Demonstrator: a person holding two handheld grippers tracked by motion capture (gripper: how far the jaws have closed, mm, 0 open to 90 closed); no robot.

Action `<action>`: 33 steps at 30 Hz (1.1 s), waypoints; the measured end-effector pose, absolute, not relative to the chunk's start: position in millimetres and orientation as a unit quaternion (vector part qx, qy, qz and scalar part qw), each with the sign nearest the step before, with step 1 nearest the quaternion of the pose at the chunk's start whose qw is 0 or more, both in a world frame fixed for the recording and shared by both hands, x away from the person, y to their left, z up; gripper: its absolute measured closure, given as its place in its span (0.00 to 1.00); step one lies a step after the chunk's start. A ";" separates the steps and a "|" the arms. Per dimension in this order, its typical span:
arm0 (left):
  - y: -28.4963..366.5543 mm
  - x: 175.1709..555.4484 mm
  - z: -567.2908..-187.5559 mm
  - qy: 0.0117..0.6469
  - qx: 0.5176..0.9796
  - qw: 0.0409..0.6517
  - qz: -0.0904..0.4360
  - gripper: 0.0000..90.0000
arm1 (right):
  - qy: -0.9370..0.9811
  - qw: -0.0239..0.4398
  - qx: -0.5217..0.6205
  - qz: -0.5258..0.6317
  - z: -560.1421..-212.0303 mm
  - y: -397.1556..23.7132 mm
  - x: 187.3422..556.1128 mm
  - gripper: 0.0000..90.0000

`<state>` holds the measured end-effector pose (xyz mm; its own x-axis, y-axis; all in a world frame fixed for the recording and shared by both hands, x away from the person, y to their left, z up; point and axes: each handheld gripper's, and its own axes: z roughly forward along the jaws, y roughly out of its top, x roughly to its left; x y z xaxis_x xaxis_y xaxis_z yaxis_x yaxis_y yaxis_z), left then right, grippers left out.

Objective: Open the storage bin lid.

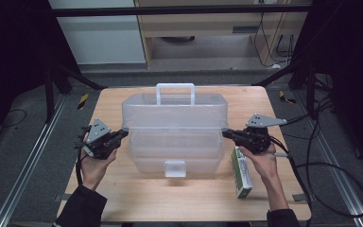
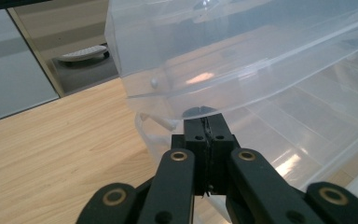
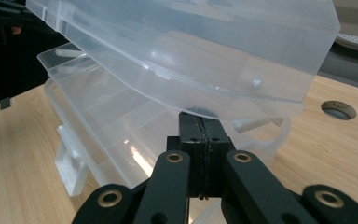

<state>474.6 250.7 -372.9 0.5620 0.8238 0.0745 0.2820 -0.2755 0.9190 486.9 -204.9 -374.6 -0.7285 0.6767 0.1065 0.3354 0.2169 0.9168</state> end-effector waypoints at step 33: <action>261.4 475.8 -381.9 0.386 0.731 0.468 0.313 0.70 | 0.766 0.169 0.337 0.521 -378.2 -205.8 491.0 1.00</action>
<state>475.8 261.4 -381.9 0.5061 0.8571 0.0960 0.2716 -0.2640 0.9255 491.0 -205.8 -378.2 -0.7166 0.6913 0.0927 0.3396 0.2297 0.9121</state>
